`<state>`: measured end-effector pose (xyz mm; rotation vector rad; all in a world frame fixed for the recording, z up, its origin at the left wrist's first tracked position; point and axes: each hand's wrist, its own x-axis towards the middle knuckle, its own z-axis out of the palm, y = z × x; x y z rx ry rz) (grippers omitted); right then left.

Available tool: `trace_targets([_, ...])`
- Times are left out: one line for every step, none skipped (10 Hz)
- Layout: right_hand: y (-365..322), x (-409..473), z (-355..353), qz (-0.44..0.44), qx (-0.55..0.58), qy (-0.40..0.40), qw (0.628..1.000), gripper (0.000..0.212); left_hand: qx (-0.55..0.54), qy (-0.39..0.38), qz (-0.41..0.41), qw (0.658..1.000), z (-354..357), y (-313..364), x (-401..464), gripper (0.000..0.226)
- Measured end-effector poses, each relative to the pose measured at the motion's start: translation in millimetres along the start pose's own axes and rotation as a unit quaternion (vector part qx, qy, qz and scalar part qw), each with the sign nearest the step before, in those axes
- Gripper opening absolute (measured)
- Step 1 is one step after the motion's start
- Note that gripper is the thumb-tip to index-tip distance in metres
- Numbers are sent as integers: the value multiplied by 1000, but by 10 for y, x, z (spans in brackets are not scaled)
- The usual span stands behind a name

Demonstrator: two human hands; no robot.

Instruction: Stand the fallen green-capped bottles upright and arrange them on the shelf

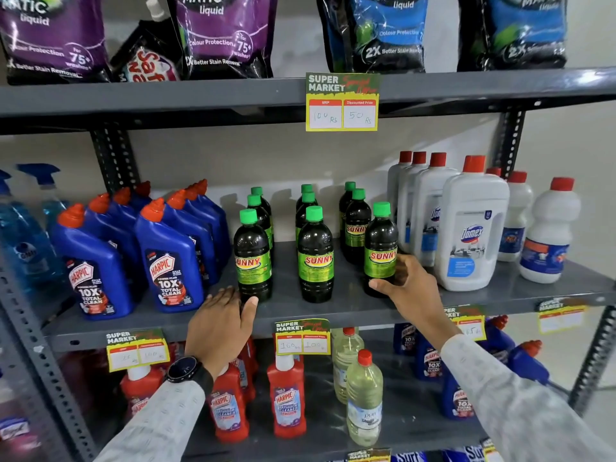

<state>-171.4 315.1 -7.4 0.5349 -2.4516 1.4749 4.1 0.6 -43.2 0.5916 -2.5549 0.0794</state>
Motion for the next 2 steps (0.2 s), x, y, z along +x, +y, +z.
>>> trace_targets([-8, -33, 3, -3, -14, -5, 1000, 89, -28, -6, -6, 1000, -64, 20, -24, 77])
trace_targets([-50, -43, -30, -28, -16, 24, 999, 94, -111, 13, -33, 993, -126, 44, -37, 74])
